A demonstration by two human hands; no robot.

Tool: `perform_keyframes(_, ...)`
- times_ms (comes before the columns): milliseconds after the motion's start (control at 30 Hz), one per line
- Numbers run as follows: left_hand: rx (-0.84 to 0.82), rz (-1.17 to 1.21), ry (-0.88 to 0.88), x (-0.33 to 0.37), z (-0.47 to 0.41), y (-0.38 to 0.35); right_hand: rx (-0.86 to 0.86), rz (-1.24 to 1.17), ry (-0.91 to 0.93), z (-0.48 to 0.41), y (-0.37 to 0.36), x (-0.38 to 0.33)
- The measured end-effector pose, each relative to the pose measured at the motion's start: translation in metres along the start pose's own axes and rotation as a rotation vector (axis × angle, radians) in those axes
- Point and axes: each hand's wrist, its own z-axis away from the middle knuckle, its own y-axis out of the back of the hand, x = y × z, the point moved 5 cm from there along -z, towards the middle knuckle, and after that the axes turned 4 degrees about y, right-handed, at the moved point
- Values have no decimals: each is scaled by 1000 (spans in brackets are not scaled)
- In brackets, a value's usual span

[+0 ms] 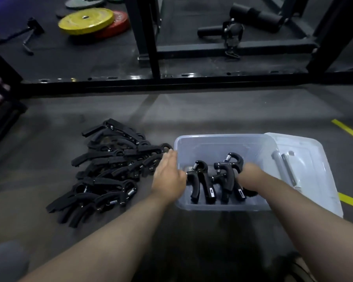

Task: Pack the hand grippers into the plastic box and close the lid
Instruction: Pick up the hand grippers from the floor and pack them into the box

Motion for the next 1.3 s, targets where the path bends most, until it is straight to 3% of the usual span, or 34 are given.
perform_keyframes(200, 73, 0, -75, -4, 2, -14, -56, 122, -133, -24, -14, 5)
perform_keyframes(433, 122, 5, -99, -4, 2, -13, -99, 48, -256, -44, -46, 22)
perform_keyframes(1033, 116, 34, -78, -3, 2, -16, -91, -31, -236, -57, -62, 33)
perform_keyframes(1167, 106, 48, -70, 0, 5, -14, 82, -14, -376, -54, -42, 10)
perform_keyframes(1233, 101, 65, -61, 1, 4, -13, 273, -63, -288, -45, -21, -22)
perform_keyframes(1300, 99, 59, -60, 1, 5, -12, 408, -163, -89, -29, -7, -64)
